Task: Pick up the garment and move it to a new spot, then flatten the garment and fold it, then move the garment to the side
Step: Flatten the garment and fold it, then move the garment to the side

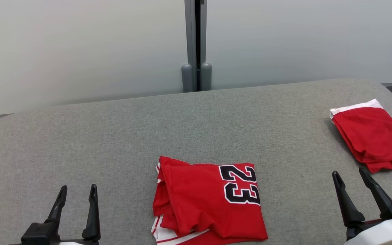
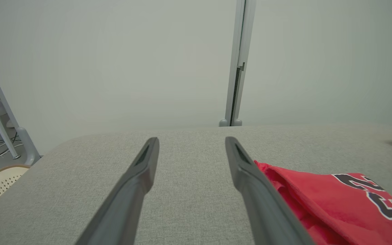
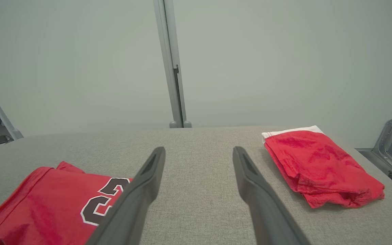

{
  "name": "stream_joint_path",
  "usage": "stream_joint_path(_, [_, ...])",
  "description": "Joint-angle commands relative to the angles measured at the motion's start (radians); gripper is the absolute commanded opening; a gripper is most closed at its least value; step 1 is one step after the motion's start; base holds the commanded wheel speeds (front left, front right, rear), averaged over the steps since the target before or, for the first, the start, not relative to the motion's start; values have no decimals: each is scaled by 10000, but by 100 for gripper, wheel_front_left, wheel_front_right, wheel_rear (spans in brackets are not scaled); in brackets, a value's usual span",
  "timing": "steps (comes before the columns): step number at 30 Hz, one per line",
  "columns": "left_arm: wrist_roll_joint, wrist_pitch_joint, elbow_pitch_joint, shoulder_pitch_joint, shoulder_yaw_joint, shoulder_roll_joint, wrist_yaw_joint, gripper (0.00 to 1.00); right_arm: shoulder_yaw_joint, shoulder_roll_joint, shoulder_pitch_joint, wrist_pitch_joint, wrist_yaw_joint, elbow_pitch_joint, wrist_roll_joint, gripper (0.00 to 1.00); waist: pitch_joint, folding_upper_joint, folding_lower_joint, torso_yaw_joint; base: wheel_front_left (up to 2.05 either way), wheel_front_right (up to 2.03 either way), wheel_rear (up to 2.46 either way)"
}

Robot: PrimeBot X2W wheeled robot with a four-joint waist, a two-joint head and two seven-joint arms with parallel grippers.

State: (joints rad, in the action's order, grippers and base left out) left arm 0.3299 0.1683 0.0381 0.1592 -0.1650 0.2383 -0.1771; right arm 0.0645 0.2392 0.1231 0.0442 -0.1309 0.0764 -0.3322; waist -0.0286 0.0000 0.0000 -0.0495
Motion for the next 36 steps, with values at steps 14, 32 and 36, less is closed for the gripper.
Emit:
stream_joint_path(14, [94,-150,269,-221,-118,76,-93,100,-34,6,-26,147,5,-244,57,100,144,0,0,376,0,0,0])
stream_joint_path(32, [-44,618,-555,-2762,-741,-512,520,100,1612,-537,-2129,-116,5,-4510,-1274,100,2252,0,0,2194,0,0,0])
stream_joint_path(36, [-11,782,-864,-3025,-694,-569,617,100,2185,-635,-2389,45,4,-5191,-1598,76,2412,0,0,2155,0,0,0])
